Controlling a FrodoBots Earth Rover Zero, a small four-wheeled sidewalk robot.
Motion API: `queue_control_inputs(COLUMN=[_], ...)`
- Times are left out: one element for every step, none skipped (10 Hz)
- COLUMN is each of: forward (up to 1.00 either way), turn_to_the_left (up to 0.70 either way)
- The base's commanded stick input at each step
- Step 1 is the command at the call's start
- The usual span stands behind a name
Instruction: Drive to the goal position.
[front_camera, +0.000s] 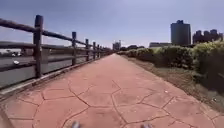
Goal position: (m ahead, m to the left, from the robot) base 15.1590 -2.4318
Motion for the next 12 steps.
queue_control_inputs(forward=[0.85, 0.85, 0.85, 0.85, 0.85, 0.85, 0.85, 0.85, 0.85, 0.85, 0.85, 0.85], turn_to_the_left=[0.00, 0.00, 0.00, 0.00, 0.00, 0.00, 0.00, 0.00, 0.00, 0.00, 0.00, 0.00])
